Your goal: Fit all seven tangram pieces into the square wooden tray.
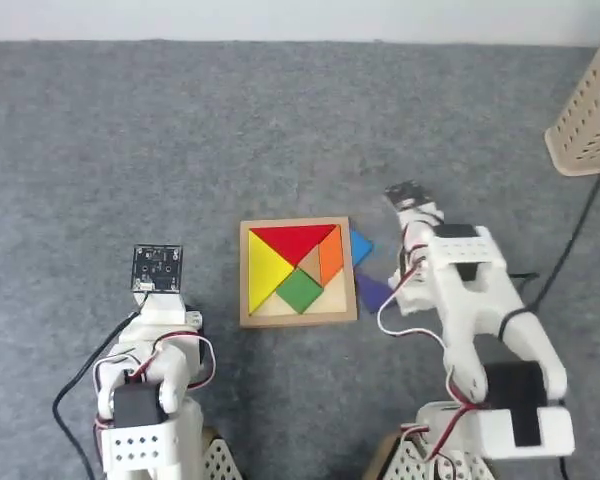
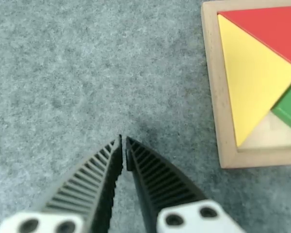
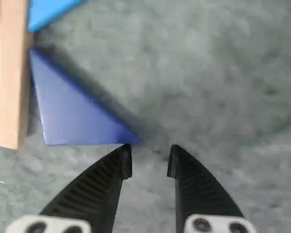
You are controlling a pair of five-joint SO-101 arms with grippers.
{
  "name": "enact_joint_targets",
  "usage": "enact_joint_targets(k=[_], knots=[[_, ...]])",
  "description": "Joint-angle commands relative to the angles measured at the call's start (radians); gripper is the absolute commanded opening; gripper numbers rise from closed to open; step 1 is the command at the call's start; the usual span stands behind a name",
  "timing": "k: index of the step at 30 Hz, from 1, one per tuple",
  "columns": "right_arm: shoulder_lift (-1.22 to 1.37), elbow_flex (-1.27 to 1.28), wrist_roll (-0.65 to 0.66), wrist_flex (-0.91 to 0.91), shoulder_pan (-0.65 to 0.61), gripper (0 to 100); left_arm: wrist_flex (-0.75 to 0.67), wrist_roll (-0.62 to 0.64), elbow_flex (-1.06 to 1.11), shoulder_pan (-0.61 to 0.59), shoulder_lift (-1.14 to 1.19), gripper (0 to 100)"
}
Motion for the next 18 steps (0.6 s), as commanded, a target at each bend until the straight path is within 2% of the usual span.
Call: enact_joint_targets(k=[1, 5, 8, 12, 18], knots=[[-0.160, -0.049, -0.017, 0.051, 0.036, 12.4, 0.005, 0.008, -0.012, -0.006, -0.015, 1], [-0.311, -0.049, 0.078, 0.145, -0.073, 13.9, 0.005, 0.008, -0.012, -0.006, -0.015, 1], [-0.348, -0.049, 0.120, 0.199, -0.211, 21.7, 0.005, 0.008, -0.012, -0.006, -0.015, 1], [-0.314, -0.048, 0.129, 0.171, -0.315, 30.9, 0.005, 0.008, -0.012, -0.006, -0.015, 1], [-0.170, -0.048, 0.178, 0.088, -0.387, 32.2, 0.005, 0.008, -0.012, -0.006, -0.015, 1]])
